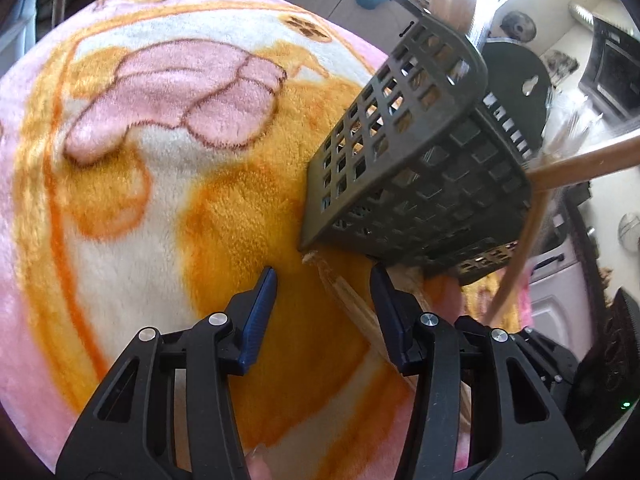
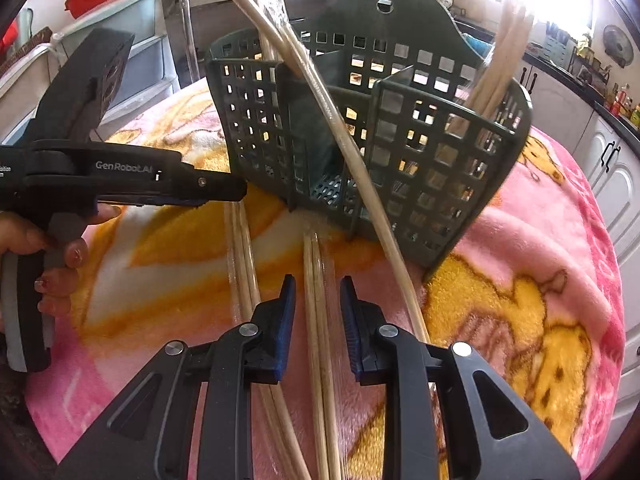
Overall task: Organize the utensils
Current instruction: 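Lower both open tools to the loose chopsticks beside the caddy and close on them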
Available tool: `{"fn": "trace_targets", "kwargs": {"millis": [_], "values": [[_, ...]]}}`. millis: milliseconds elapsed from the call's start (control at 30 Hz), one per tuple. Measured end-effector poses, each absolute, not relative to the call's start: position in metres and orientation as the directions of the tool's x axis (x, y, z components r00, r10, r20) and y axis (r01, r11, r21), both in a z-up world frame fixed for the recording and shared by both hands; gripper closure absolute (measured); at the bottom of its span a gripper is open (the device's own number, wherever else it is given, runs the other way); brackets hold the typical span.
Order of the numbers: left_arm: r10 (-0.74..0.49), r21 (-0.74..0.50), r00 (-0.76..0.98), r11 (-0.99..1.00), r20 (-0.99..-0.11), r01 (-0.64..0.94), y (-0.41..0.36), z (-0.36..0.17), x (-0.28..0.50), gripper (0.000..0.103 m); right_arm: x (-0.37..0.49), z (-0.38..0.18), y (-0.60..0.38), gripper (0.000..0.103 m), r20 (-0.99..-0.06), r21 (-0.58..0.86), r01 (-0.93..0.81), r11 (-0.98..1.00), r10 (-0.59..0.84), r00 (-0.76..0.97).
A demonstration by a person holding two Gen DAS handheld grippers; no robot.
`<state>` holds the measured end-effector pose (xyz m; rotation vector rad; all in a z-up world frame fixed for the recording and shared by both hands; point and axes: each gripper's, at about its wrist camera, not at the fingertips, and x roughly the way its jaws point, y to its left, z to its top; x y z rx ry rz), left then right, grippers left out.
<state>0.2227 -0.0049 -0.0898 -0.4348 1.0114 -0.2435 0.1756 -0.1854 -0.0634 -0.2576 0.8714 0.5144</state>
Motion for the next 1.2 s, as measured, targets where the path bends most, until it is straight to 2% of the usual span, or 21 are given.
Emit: {"fn": "trace_targets", "kwargs": {"millis": [67, 133, 267, 367, 567, 700, 800, 1200], "values": [[-0.352, -0.411, 0.523, 0.912, -0.776, 0.004, -0.009, -0.089, 0.224, 0.075, 0.177, -0.065, -0.183, 0.081, -0.784, -0.01, -0.526, 0.85, 0.32, 0.532], [-0.323, -0.379, 0.533, 0.925, -0.782, 0.004, -0.008, -0.09, 0.222, 0.083, 0.18, -0.066, -0.179, 0.081, -0.789, -0.008, -0.525, 0.851, 0.317, 0.526], [-0.329, -0.384, 0.535, 0.923, -0.778, 0.01, 0.0, -0.093, 0.221, 0.095, 0.189, -0.075, -0.171, 0.08, -0.805, -0.005, -0.526, 0.851, 0.309, 0.507], [-0.356, -0.412, 0.53, 0.911, -0.77, 0.014, 0.01, -0.096, 0.218, 0.099, 0.194, -0.079, -0.166, 0.08, -0.817, -0.008, -0.518, 0.856, 0.293, 0.497], [-0.422, -0.489, 0.529, 0.872, -0.736, 0.015, 0.032, -0.102, 0.209, 0.101, 0.203, -0.085, -0.154, 0.08, -0.833, 0.001, -0.492, 0.871, 0.273, 0.482], [-0.452, -0.528, 0.533, 0.849, -0.715, 0.011, 0.039, -0.105, 0.2, 0.102, 0.198, -0.087, -0.148, 0.09, -0.827, -0.027, -0.501, 0.865, 0.262, 0.498], [-0.472, -0.558, 0.539, 0.83, -0.697, 0.006, 0.042, -0.107, 0.194, 0.102, 0.193, -0.088, -0.146, 0.092, -0.819, -0.028, -0.5, 0.866, 0.267, 0.508], [-0.491, -0.599, 0.586, 0.801, -0.644, 0.013, 0.057, -0.096, 0.168, 0.102, 0.158, -0.058, -0.163, 0.092, -0.748, 0.09, -0.503, 0.86, 0.392, 0.536]]}}
